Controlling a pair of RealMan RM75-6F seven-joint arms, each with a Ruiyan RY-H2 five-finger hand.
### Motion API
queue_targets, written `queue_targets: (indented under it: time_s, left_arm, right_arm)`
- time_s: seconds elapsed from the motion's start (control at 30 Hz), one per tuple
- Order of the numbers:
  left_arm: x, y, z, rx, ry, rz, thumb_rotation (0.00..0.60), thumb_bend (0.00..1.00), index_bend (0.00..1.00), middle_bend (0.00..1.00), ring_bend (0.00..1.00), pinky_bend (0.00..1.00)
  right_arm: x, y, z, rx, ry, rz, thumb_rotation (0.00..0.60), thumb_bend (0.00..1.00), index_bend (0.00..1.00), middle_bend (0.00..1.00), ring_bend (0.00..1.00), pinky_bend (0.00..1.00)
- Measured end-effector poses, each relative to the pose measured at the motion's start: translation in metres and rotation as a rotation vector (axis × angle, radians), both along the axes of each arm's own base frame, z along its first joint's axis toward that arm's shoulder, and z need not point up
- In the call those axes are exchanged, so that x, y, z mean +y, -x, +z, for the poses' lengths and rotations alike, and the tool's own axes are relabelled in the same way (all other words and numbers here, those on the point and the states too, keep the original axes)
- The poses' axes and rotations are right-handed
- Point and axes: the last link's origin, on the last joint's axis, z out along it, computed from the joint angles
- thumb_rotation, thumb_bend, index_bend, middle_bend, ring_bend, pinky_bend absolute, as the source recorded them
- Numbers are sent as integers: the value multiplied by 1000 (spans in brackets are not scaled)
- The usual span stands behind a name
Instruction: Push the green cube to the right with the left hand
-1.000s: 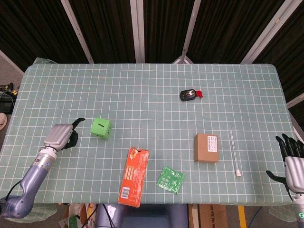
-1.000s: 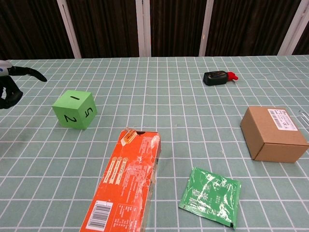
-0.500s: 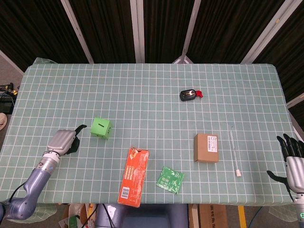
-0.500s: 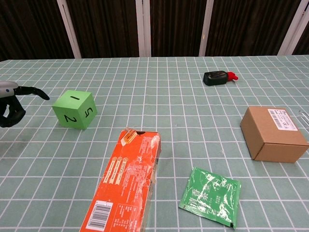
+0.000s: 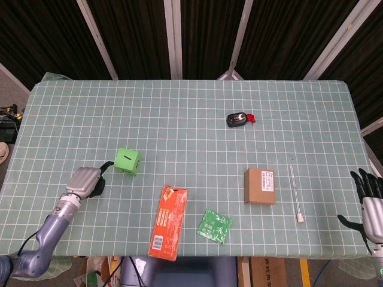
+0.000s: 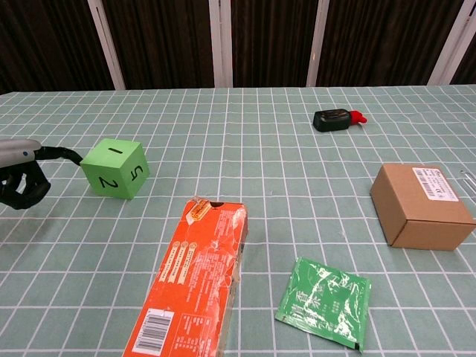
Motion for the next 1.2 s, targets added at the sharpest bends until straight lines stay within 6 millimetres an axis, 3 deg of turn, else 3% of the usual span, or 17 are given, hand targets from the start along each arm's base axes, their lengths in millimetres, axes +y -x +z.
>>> queue_targets:
  time_s: [0.63,1.2]
  left_arm:
    - [-11,-26,-23,-17,50,-64,600,819,149,771,573,671]
    - [-13,-64,-38,-19,56,-144,600,817,149,771,574,675]
  right_arm:
    - [1,1,4,-10,16,4,600,45,70,0,0,0]
    - [1,2,5,-13,18,2,600,45,70,0,0,0]
